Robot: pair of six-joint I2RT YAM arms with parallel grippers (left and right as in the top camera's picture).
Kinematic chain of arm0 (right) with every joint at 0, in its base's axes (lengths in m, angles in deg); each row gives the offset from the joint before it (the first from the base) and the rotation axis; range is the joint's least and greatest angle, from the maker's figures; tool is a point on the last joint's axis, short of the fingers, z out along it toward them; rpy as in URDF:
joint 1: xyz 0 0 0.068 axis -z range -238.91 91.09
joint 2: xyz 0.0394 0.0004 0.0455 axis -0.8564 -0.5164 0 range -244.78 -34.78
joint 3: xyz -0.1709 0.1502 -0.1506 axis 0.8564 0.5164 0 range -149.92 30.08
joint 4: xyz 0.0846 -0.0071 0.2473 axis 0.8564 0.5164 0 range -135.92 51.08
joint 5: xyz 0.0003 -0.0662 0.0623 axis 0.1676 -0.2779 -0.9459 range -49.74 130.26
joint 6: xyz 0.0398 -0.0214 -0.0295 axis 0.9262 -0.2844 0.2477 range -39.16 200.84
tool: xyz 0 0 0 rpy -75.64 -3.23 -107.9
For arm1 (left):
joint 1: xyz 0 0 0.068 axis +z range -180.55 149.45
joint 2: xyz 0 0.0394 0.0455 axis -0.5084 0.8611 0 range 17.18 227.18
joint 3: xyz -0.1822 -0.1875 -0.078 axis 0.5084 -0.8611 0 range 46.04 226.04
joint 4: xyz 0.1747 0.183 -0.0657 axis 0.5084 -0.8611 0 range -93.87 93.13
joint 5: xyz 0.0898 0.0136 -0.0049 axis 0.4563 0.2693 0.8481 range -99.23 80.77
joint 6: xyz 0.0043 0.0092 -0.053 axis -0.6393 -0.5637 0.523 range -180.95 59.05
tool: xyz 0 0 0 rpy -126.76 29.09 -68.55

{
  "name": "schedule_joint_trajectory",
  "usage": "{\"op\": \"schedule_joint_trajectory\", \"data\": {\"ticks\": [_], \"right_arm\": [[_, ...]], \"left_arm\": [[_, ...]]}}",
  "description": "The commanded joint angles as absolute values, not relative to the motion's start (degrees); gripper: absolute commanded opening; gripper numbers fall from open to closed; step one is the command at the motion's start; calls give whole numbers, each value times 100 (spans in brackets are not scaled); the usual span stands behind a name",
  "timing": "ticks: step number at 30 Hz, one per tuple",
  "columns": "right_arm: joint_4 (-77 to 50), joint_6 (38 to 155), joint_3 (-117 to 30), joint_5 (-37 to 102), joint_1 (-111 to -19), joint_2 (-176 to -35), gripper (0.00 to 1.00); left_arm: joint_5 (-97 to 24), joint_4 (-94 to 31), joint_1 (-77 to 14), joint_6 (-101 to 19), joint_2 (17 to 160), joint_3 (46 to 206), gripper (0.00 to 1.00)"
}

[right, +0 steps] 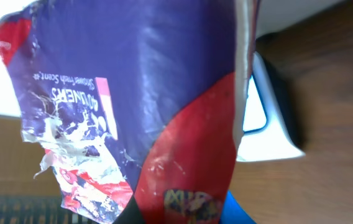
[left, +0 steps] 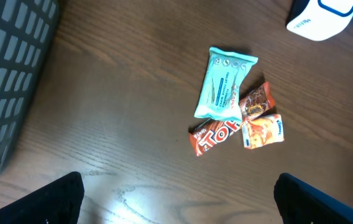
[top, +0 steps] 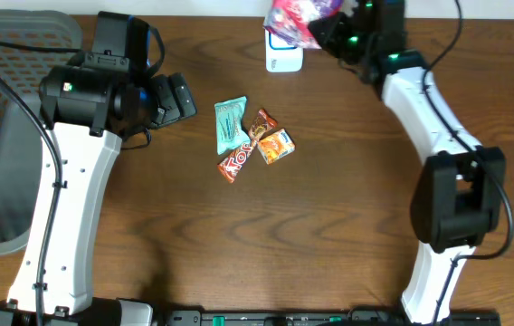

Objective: Scan the item barcode
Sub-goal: 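Hold the bag's barcode over the scanner window, then carry the bag to the right table edge and release it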

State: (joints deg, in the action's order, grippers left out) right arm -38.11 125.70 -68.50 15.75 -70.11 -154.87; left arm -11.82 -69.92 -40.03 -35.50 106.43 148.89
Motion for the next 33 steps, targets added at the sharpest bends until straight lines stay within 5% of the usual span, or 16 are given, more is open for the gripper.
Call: {"op": "schedule_joint_trajectory", "data": {"ticks": [1, 7, 16, 33], "right_arm": [[-4204, 13173, -6918, 2351, -7330, -15907, 1], [-4622, 13477, -6918, 2344, -7354, -16423, 1], [-4386, 12334, -7172, 1507, -6817, -15900, 1], [171, 10321, -7217, 4082, -3687, -14604, 1]], "left_arm": [[-1090, -6999, -3983, -3585, 10685, 14902, 98], [-1090, -6999, -3983, -3585, 10685, 14902, 98], [-1090, -6999, -3983, -3585, 10685, 14902, 98], [-1090, -6999, -3983, -3585, 10685, 14902, 98]]}}
